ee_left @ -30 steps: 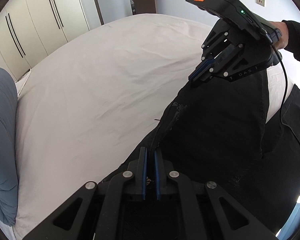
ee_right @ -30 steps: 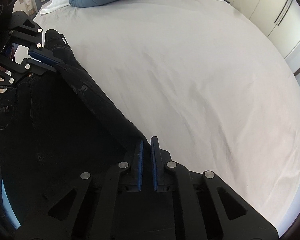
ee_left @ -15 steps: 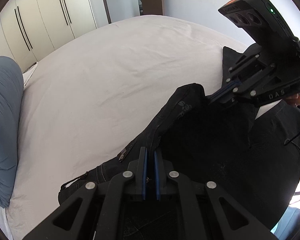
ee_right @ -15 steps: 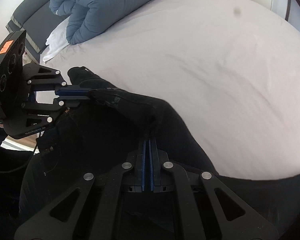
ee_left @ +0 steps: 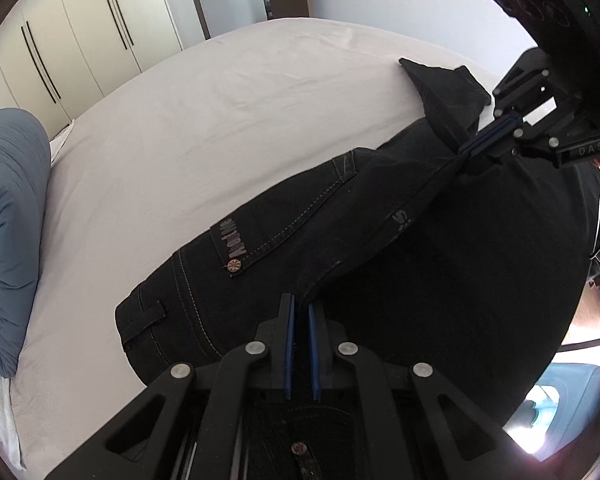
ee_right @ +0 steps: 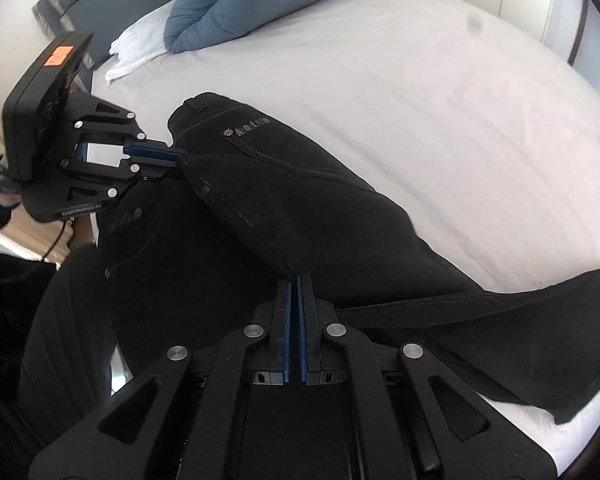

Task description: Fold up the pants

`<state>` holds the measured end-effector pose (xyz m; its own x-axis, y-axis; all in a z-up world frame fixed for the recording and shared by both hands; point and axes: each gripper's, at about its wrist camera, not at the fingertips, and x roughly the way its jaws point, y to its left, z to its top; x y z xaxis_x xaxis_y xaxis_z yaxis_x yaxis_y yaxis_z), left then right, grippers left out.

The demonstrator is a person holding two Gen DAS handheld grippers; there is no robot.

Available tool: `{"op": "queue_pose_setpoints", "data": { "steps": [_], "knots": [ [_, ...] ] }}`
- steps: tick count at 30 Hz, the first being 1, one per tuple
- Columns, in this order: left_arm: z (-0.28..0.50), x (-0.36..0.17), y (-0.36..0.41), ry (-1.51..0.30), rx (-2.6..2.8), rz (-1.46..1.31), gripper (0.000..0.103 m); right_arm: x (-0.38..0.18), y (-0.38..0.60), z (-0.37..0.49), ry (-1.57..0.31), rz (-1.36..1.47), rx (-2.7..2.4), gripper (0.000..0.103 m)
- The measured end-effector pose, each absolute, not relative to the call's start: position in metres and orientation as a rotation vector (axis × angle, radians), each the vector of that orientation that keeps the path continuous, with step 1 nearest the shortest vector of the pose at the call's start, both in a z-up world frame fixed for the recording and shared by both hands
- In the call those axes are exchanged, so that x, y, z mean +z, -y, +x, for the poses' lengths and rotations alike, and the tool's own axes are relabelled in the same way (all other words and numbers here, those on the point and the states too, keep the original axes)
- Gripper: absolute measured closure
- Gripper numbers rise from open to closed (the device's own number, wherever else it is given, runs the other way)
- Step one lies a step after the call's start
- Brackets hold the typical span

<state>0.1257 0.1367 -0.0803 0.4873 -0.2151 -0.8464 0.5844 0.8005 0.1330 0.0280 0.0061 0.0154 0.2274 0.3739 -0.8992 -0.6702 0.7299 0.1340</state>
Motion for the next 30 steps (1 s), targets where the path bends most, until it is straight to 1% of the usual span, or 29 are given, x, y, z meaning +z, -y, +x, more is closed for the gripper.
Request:
{"op": "queue_pose_setpoints", "data": {
  "steps": [4,9,12,16,20,26,30],
  "knots": [
    [0.095,-0.093,-0.124,-0.95,-0.522,0.536,0.097,0.023,-0.019,-0.026,-1.089,-0.465,0.738,0.101],
    [0.062,-0.102,-0.121,-0.955,-0.533,0.551,0.097,0.016,-0.031,-0.085,-1.076,-0.564,0.728,0.101],
    [0.045,-0.106,-0.11,-0.933,-0.521,0.617,0.097,0.013,-0.038,-0.113,-1.058,-0.605,0.715,0.101],
    [0.031,-0.111,-0.093,-0.903,-0.502,0.682,0.097,0.014,-0.027,-0.121,-1.057,-0.629,0.69,0.101],
    [0.033,-0.116,-0.089,-0.902,-0.499,0.687,0.097,0.017,-0.03,-0.122,-1.058,-0.643,0.681,0.101],
    [0.008,-0.114,-0.117,-0.882,-0.498,0.71,0.098,0.021,-0.051,-0.138,-1.034,-0.713,0.696,0.101],
    [0.0,-0.115,-0.118,-0.887,-0.512,0.716,0.098,0.018,-0.055,-0.145,-1.045,-0.73,0.718,0.101]
  ]
}}
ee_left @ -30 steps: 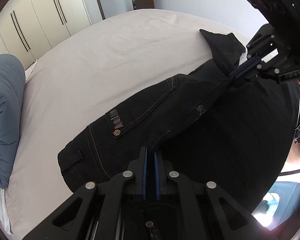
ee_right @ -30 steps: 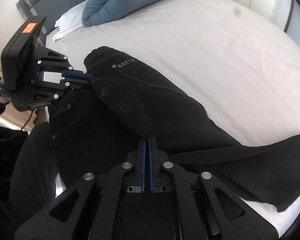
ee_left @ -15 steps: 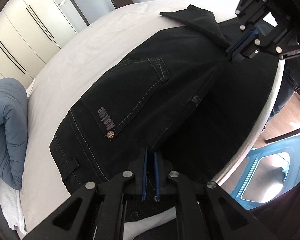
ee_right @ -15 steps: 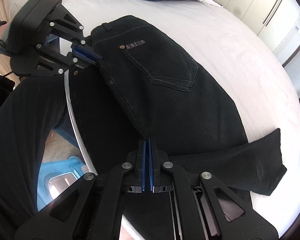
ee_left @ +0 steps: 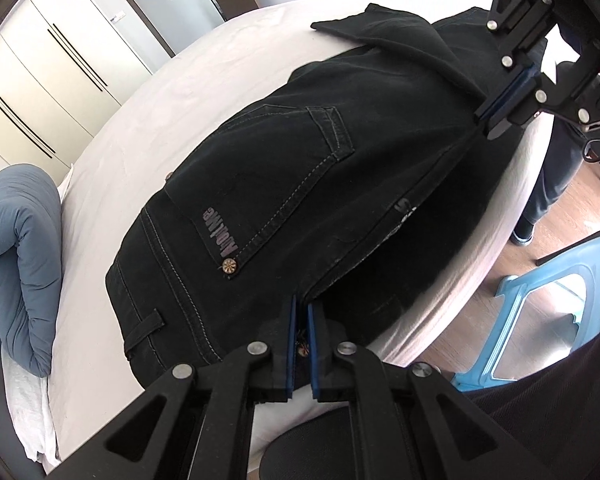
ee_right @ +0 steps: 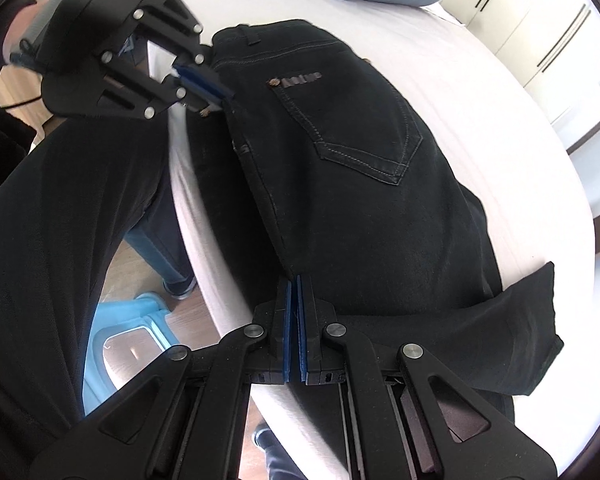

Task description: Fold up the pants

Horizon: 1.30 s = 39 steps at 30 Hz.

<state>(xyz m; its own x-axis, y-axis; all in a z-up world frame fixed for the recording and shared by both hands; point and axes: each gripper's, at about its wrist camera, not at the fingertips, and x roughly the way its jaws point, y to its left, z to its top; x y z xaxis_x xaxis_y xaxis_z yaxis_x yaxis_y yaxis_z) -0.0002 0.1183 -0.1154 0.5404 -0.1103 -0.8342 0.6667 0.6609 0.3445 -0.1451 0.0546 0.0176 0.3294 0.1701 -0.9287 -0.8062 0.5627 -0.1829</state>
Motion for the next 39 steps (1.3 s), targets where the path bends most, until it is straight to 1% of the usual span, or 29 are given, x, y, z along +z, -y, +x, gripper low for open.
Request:
{"op": "queue_pose_setpoints", "data": {
  "steps": [4,9,21,23,25,27,28,29,30,31,35,39],
  "knots": [
    [-0.008,-0.122,-0.11,-0.895,-0.523,0.721,0.098,0.003,-0.049,-0.146,-1.064,-0.75,0.715,0.101],
    [-0.015,-0.129,-0.105,-0.904,-0.532,0.715,0.098,0.003,-0.037,-0.15,-1.084,-0.755,0.715,0.101],
    [-0.014,-0.13,-0.108,-0.908,-0.521,0.719,0.098,-0.008,-0.052,-0.156,-1.079,-0.76,0.709,0.101],
    [-0.012,-0.134,-0.11,-0.937,-0.533,0.698,0.096,-0.01,-0.054,-0.157,-1.085,-0.754,0.716,0.101],
    [-0.01,-0.14,-0.113,-0.942,-0.531,0.684,0.089,-0.016,-0.056,-0.157,-1.102,-0.751,0.719,0.101],
    [-0.008,-0.14,-0.115,-0.941,-0.524,0.655,0.087,-0.023,-0.055,-0.153,-1.118,-0.731,0.711,0.101],
    [-0.009,-0.138,-0.116,-0.939,-0.515,0.648,0.078,-0.025,-0.054,-0.15,-1.125,-0.716,0.704,0.101],
    [-0.01,-0.134,-0.116,-0.938,-0.491,0.656,0.067,-0.027,-0.053,-0.146,-1.135,-0.685,0.694,0.101],
    [-0.012,-0.132,-0.117,-0.941,-0.481,0.659,0.04,-0.029,-0.051,-0.143,-1.143,-0.655,0.688,0.101],
    [-0.016,-0.126,-0.119,-0.94,-0.488,0.647,0.031,-0.03,-0.05,-0.14,-1.149,-0.622,0.681,0.1],
    [-0.02,-0.091,-0.133,-0.924,-0.451,0.53,0.031,-0.032,-0.042,-0.129,-1.175,-0.488,0.658,0.1],
    [0.0,-0.059,-0.138,-0.881,-0.412,0.359,0.031,-0.034,-0.036,-0.125,-1.177,-0.402,0.642,0.099]
  ]
}}
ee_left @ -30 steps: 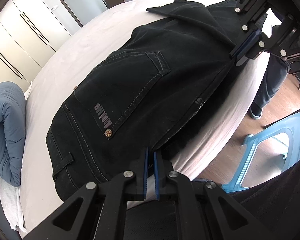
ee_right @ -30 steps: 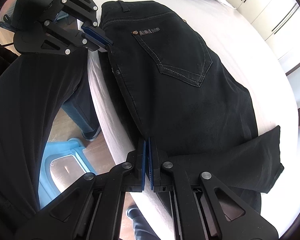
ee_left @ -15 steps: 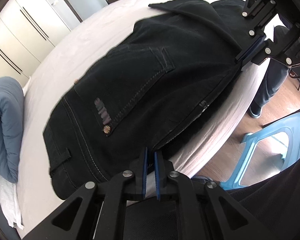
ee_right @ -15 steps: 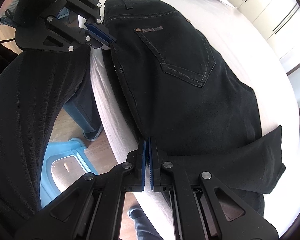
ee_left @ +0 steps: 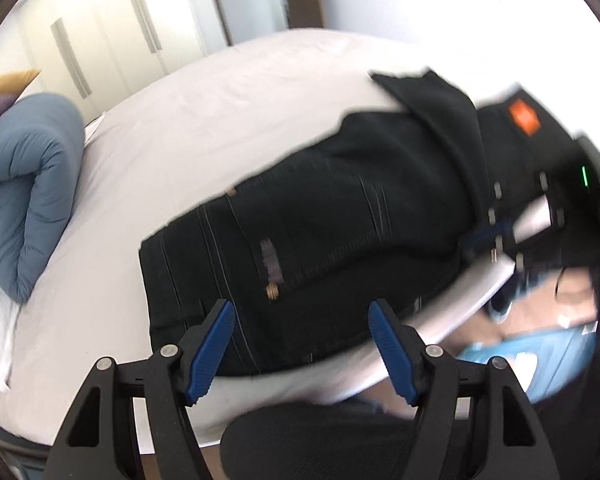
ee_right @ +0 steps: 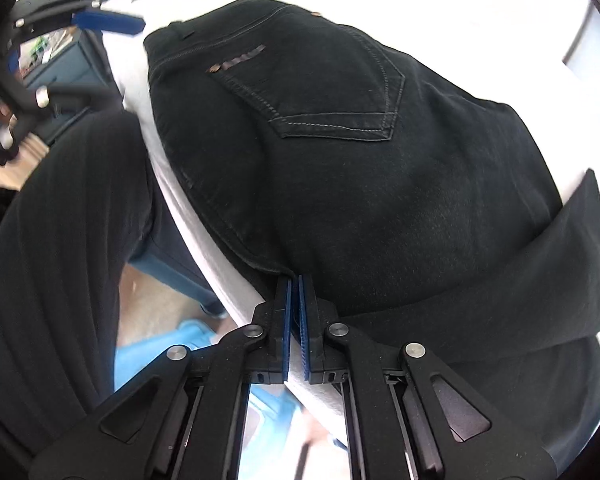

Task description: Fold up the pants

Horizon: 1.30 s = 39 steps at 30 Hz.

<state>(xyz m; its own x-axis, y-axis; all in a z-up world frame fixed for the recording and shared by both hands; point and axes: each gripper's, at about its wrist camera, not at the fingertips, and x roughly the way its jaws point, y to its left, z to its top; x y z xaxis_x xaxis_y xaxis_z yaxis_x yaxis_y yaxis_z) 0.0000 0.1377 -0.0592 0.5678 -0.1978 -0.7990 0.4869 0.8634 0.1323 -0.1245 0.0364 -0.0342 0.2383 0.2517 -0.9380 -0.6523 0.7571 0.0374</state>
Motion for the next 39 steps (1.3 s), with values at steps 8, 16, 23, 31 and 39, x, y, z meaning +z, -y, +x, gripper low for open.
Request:
{"op": "queue_pose_setpoints", "data": {
  "steps": [8,16,23,31,39],
  "knots": [
    [0.061,-0.126,-0.09,-1.06,-0.401,0.366,0.046,-0.032,-0.02,-0.129,-1.154,-0.264,0.636,0.093],
    [0.061,-0.108,-0.082,-1.052,-0.352,0.407,0.045,-0.026,0.006,-0.134,-1.149,-0.104,0.661,0.088],
    [0.079,-0.095,-0.019,-1.015,-0.461,0.345,0.045,-0.019,0.036,-0.143,-1.148,0.039,0.624,0.088],
    [0.078,-0.121,-0.02,-1.081,-0.445,0.244,0.044,0.013,0.109,-0.124,-1.058,0.181,0.398,0.046],
    [0.108,-0.124,-0.024,-1.12,-0.48,-0.046,0.044,0.053,0.179,-0.012,-0.94,0.319,0.145,0.007]
  ]
}}
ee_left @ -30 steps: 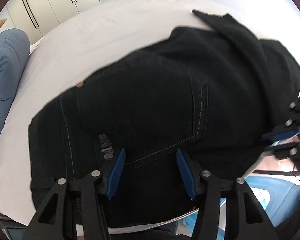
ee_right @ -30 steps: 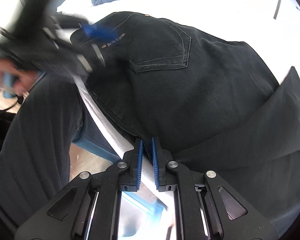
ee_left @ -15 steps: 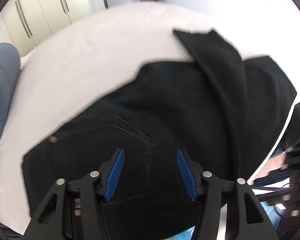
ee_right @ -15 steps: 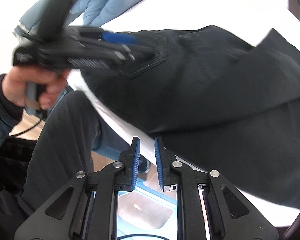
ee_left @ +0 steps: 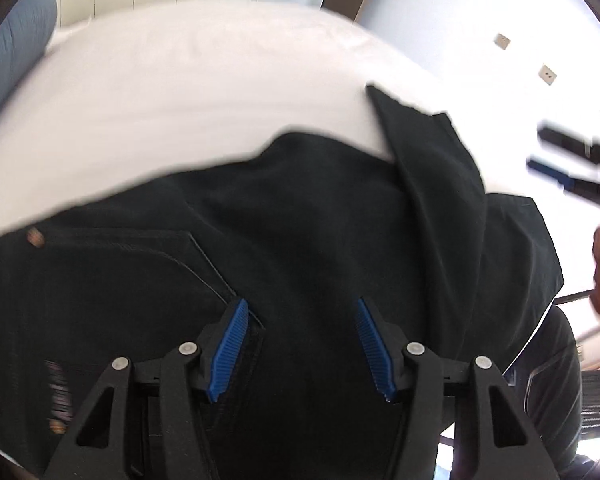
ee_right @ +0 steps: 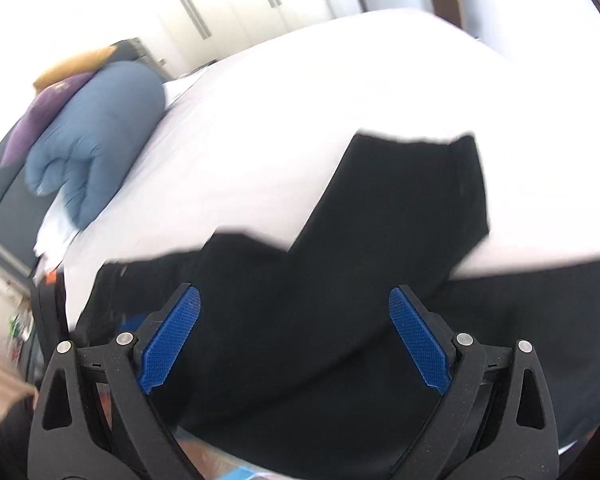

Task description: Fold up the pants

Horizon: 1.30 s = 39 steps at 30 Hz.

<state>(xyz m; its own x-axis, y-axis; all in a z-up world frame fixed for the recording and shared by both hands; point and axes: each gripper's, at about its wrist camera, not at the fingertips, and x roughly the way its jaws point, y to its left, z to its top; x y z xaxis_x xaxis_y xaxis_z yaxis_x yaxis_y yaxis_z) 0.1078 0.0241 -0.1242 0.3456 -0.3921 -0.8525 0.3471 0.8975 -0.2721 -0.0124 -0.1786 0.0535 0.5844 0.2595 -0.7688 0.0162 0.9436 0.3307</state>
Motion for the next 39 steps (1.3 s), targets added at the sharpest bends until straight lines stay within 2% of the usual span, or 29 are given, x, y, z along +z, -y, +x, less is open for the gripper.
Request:
{"op": "queue_pose_setpoints", "data": {
  "steps": [4,9,12,18,23,25,27,28,29,30,32,39],
  "knots": [
    [0.094,-0.133,-0.012,-1.108,-0.464,0.032,0.046,0.062,0.18,0.065,-0.992,0.224,0.035,0.008],
    [0.091,-0.136,-0.027,-1.11,-0.478,-0.033,0.046,0.037,0.182,0.157,-1.116,0.162,-0.117,0.008],
    [0.088,-0.137,-0.028,-1.098,-0.473,-0.036,0.046,0.008,0.175,0.191,-1.176,0.145,-0.188,0.016],
    [0.093,-0.14,-0.024,-1.083,-0.473,-0.03,0.046,-0.043,0.164,0.23,-1.277,0.07,-0.302,0.016],
    [0.096,-0.14,-0.021,-1.082,-0.477,-0.025,0.046,-0.075,0.175,0.247,-1.321,0.112,-0.351,0.016],
    [0.096,-0.14,-0.018,-1.081,-0.473,-0.021,0.046,-0.075,0.176,0.251,-1.306,0.126,-0.344,0.026],
    [0.096,-0.14,-0.016,-1.078,-0.469,-0.016,0.046,-0.072,0.174,0.256,-1.295,0.115,-0.317,0.05],
    [0.096,-0.14,-0.017,-1.078,-0.467,-0.016,0.046,-0.07,0.173,0.258,-1.289,0.105,-0.306,0.058],
    [0.096,-0.14,-0.016,-1.079,-0.466,-0.015,0.046,-0.068,0.173,0.26,-1.285,0.096,-0.295,0.076],
    [0.096,-0.139,-0.016,-1.079,-0.465,-0.015,0.046,-0.066,0.174,0.262,-1.282,0.096,-0.287,0.085],
    [0.096,-0.139,-0.015,-1.081,-0.464,-0.015,0.046,-0.062,0.183,0.261,-1.271,0.143,-0.271,0.096],
    [0.096,-0.139,-0.005,-1.087,-0.454,0.011,0.046,-0.021,0.238,0.213,-1.102,0.323,-0.25,0.099]
  ]
}}
